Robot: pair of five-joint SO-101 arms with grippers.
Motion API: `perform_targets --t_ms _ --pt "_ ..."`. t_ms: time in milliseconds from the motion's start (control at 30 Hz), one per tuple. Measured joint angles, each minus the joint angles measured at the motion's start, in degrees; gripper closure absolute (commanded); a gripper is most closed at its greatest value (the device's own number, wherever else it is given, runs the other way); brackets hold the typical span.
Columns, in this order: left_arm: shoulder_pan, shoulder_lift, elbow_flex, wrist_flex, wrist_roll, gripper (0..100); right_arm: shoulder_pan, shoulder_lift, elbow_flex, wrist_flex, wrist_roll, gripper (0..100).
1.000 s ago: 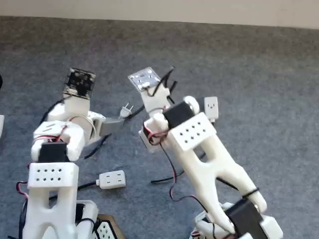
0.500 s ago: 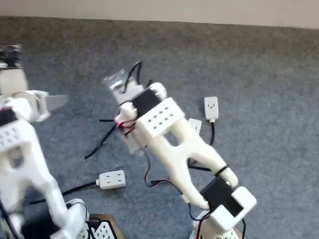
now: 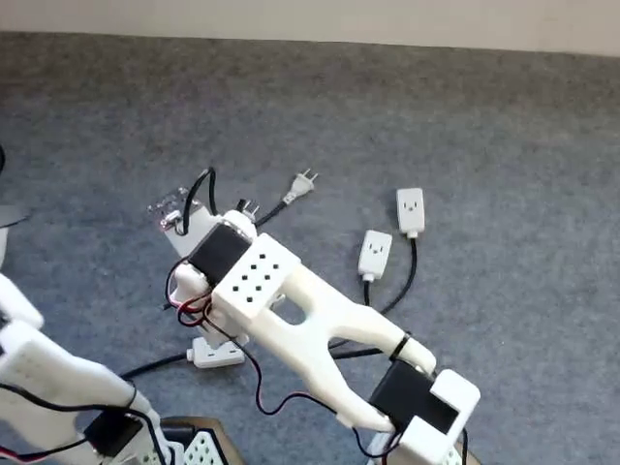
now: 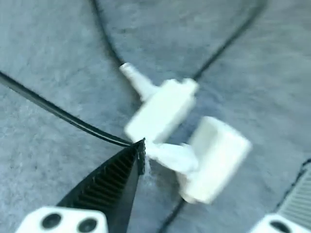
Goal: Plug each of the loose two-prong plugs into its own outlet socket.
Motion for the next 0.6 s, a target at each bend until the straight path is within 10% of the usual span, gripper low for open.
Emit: perform_targets --t_ms 600 --pt "-1.23 12.84 -11.25 -0.7 -0.09 55 -0.44 8.53 1.23 -3.52 -13.01 99.5"
